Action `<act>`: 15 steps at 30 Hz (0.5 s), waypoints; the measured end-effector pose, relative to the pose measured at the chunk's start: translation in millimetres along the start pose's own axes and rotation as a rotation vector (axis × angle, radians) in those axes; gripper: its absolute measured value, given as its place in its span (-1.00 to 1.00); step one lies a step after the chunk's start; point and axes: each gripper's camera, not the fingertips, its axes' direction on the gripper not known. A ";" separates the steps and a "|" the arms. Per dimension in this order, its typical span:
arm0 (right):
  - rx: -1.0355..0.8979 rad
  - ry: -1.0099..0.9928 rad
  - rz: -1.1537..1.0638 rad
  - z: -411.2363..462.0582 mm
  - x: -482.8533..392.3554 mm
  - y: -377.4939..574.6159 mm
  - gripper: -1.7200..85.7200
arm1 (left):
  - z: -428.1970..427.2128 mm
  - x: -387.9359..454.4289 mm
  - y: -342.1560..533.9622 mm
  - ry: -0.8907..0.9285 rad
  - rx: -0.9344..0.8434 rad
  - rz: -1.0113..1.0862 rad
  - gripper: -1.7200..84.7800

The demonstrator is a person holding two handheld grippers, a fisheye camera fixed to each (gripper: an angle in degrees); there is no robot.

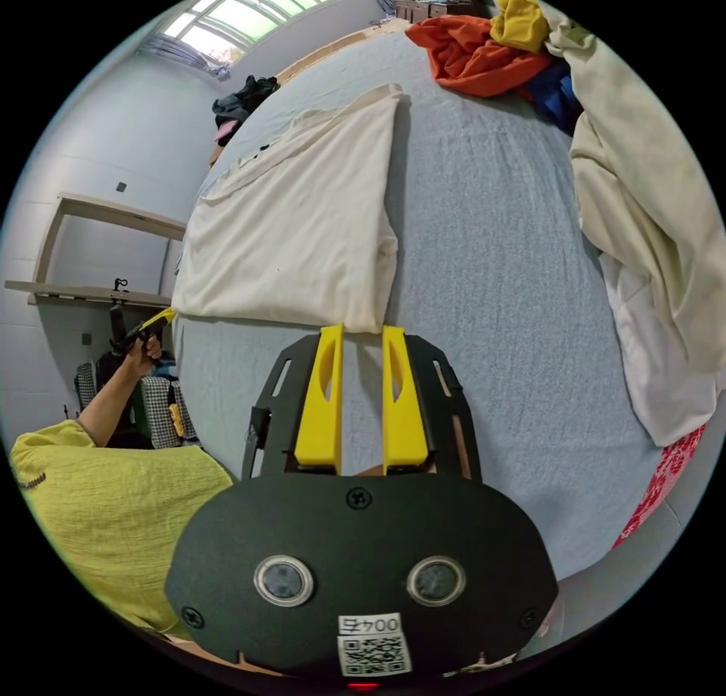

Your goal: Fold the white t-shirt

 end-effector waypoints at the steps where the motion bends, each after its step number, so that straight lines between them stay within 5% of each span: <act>1: 0.000 -0.022 0.006 -1.8 3.5 4.0 -0.78 | -0.5 3.0 2.1 0.012 0.002 0.005 -0.67; 15: -0.055 -0.024 -0.001 -13.1 3.5 31.9 -0.91 | 8.9 27.1 12.4 0.106 -0.060 -0.012 -0.84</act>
